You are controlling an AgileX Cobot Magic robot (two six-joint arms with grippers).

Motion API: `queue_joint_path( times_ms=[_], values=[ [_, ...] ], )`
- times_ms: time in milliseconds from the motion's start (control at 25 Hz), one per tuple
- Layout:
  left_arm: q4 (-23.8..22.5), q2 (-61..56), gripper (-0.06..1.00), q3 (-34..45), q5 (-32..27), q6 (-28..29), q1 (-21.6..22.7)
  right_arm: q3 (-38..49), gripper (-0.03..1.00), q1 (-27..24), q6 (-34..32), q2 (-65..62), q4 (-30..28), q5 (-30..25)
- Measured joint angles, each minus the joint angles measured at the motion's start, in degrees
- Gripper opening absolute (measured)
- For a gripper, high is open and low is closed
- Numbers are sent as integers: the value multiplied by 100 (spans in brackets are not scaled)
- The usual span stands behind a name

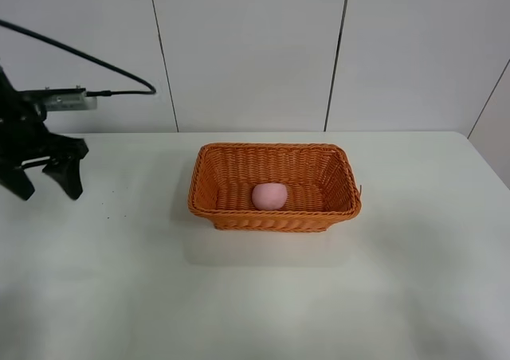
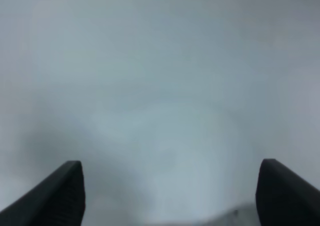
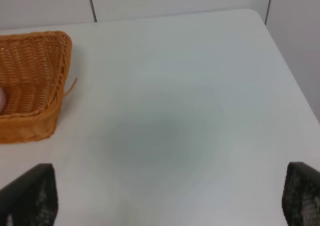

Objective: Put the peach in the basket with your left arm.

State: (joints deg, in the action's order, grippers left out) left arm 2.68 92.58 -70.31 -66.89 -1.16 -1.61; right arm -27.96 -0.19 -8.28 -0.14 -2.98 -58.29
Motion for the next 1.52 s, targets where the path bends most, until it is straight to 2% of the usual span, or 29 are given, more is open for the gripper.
queue_joint_path(
  times_ms=[160,320,520,800,1080,1280,1520],
  values=[
    [0,-1295,81,1514,22,7,0,0,69,0,0,0,0,0],
    [0,-2651,81,2896,295,7,0,0,69,0,0,0,0,0],
    [0,-4428,81,4003,616,7,0,0,69,0,0,0,0,0],
    [-22,-6715,81,4152,664,7,0,0,69,0,0,0,0,0],
    [-22,-8478,81,4194,659,2,0,0,69,0,0,0,0,0],
    [-22,-9229,81,4200,653,26,0,0,69,0,0,0,0,0],
    [-16,-9299,81,4200,653,58,0,0,69,0,0,0,0,0]
  ],
)
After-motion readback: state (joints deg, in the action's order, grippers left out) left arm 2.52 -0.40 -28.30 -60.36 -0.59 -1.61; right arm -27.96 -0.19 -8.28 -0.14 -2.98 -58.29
